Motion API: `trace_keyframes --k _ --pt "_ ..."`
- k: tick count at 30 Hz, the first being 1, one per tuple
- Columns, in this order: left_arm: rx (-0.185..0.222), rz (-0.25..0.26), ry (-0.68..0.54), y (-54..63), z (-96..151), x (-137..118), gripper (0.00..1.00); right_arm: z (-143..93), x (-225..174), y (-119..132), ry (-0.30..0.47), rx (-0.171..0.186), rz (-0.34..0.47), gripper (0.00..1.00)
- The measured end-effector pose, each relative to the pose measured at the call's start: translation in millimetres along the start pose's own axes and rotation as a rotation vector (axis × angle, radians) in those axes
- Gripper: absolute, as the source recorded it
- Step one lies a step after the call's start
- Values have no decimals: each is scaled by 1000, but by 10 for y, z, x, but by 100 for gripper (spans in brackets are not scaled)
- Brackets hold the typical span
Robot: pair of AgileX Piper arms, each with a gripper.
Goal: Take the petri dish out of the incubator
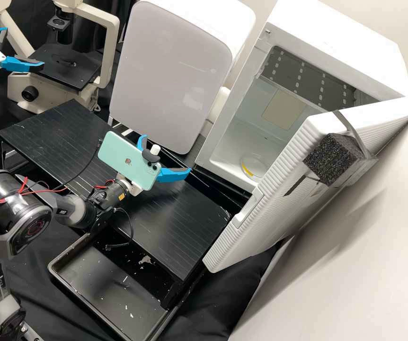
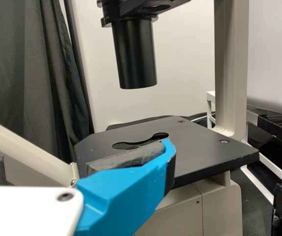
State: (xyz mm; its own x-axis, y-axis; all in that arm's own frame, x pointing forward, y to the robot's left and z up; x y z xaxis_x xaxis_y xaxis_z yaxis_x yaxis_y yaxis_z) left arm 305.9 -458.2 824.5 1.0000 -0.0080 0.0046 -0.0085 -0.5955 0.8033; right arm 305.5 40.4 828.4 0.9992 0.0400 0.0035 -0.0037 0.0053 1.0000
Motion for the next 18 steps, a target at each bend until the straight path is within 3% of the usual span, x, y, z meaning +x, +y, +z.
trace_keyframes --k 13,18 --pt "0 0 0 0 0 0 100 71 -43 23 -14 -3 14 100" --pt "0 0 0 0 0 0 100 264 -171 104 -39 29 51 100"
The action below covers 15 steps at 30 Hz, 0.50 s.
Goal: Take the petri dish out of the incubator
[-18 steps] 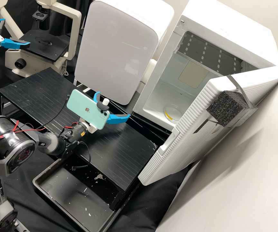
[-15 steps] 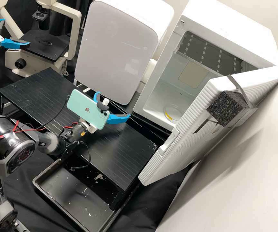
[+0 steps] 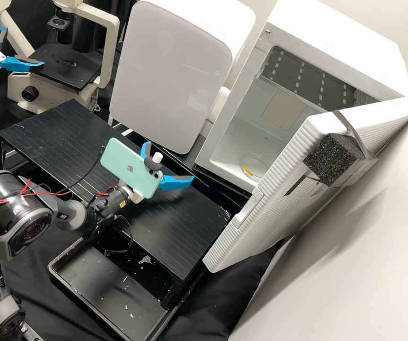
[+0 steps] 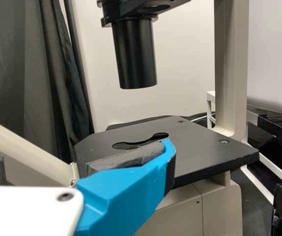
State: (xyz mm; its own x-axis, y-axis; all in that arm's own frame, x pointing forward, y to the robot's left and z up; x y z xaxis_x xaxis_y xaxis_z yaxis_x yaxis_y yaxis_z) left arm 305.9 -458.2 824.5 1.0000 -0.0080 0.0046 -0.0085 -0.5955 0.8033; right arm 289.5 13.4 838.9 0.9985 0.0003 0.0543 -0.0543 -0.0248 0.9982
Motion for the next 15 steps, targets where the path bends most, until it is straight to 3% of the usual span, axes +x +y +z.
trace_keyframes --k 8,15 --pt "0 0 0 0 0 0 100 351 -140 299 -38 28 109 100" --pt "0 0 0 0 0 0 100 611 -62 670 -92 11 231 100"
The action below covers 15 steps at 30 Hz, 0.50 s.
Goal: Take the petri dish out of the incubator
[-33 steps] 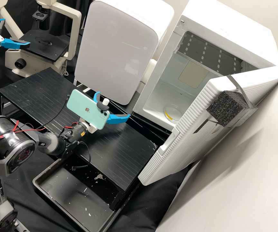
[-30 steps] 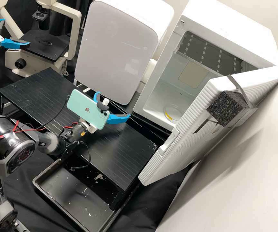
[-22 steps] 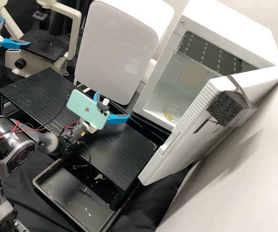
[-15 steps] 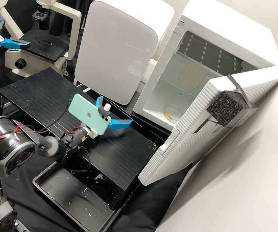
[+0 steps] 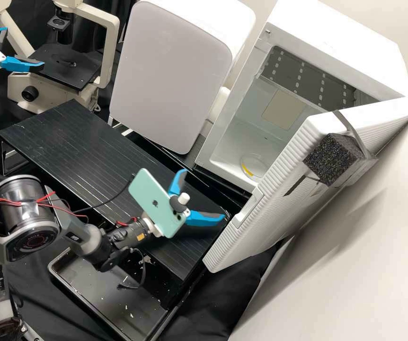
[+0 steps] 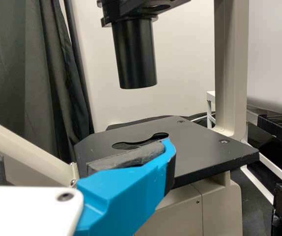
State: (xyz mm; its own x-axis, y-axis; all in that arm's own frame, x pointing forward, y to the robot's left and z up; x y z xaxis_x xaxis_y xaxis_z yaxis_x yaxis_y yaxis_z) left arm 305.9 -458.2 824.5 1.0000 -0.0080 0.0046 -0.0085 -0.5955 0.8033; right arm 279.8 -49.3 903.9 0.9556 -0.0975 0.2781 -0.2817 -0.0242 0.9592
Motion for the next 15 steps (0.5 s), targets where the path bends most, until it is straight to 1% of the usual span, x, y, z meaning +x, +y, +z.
trace_keyframes --k 2,6,8,11,15 --pt "0 0 0 0 0 0 100 -2 115 99 17 -9 36 100" --pt "0 0 0 0 0 0 100 -25 304 209 43 -22 71 100" --pt "0 0 0 0 0 0 100 -32 408 247 49 -21 79 100" --pt "0 0 0 0 0 0 100 -23 547 281 45 -11 79 100" --pt "0 0 0 0 0 0 100 -38 711 255 39 -13 57 100"
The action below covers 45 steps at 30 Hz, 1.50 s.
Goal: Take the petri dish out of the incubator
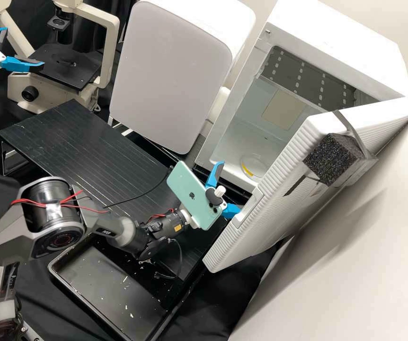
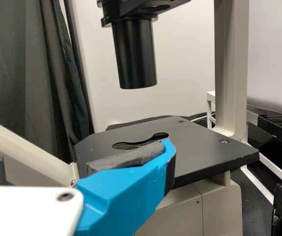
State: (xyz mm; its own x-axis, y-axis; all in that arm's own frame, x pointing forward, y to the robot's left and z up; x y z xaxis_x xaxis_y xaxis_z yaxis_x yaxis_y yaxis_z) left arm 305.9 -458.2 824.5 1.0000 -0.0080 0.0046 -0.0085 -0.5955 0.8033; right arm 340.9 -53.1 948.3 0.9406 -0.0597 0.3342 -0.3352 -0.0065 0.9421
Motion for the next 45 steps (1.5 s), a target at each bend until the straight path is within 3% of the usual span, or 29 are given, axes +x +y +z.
trace_keyframes --k 9,32,45 --pt "0 0 0 0 0 0 100 64 391 -218 -30 -5 -73 100" --pt "0 0 0 0 0 0 100 250 802 -213 -40 -17 -52 100" --pt "0 0 0 0 0 0 100 198 875 -121 30 -130 -112 100"
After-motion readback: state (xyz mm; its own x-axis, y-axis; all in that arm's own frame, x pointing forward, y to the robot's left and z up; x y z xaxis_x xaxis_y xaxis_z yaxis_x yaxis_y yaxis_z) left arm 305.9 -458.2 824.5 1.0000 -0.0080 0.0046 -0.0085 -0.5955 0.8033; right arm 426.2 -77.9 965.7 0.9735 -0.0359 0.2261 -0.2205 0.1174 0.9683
